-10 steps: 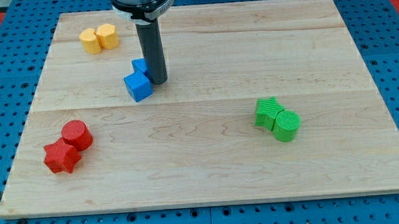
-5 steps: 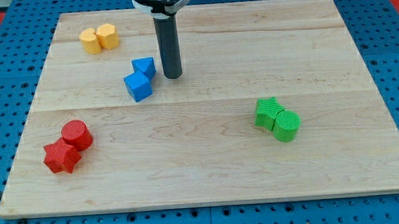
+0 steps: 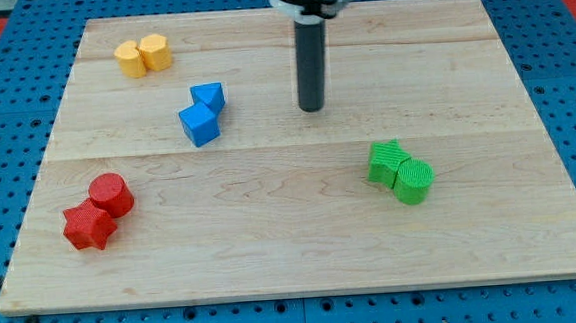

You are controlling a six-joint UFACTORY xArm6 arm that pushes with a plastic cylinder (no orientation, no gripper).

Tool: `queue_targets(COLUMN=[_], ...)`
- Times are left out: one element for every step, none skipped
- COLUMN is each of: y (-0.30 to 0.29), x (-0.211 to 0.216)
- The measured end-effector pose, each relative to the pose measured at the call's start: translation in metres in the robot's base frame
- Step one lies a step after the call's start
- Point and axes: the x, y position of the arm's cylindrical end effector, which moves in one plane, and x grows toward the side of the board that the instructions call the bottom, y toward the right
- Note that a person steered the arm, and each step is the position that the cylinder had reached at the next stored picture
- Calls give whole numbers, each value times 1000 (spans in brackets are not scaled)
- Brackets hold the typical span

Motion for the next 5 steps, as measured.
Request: queue_targets(y=[3,-26,-64,-124,-218], x=[59,94,154,218,216])
